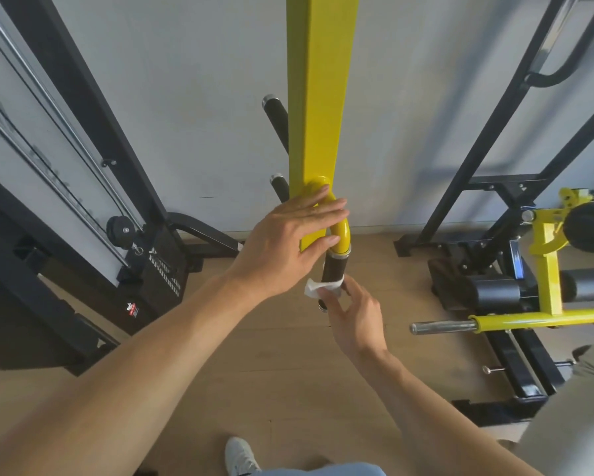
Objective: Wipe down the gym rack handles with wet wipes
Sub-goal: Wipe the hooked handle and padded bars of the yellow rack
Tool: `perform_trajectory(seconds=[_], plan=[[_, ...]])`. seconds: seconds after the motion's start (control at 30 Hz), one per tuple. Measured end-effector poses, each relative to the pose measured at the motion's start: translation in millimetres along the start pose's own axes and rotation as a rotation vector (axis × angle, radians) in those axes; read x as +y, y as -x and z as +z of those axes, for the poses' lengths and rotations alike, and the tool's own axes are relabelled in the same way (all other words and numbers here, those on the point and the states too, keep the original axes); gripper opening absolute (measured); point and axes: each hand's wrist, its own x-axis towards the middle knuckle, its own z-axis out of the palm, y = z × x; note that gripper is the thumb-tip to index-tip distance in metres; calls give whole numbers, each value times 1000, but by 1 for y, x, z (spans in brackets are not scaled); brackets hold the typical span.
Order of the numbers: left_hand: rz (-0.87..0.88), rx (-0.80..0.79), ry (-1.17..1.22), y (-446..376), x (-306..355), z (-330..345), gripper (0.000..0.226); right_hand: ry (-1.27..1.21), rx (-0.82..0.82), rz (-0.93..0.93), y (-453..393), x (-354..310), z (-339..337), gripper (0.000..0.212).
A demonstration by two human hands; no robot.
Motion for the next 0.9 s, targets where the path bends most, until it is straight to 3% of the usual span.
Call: perform_trajectory(seconds=[0.2, 0.37, 0.43, 0.53, 0.63, 0.8, 0.9], plan=[[5, -53, 26, 2, -6, 2, 39, -134, 162, -98, -11, -31, -14, 23], [-17, -36, 77, 4, -6, 4, 38, -61, 15, 21, -2, -6, -3, 15], [-14, -37, 79, 6, -5, 5, 39, -38, 25, 61, 0, -8, -3, 15], [-3, -40, 71, 8, -4, 5, 41, -245, 122, -21, -2, -37, -16, 2], [-5, -39, 66, 9, -3, 5, 42, -349, 138, -73, 0, -46, -20, 13], [-13, -48, 66, 7, -4, 2, 42, -76, -92, 73, 7, 1, -1, 11], [0, -52, 51, 9, -4, 3, 42, -148, 58, -24, 0, -10, -7, 5]])
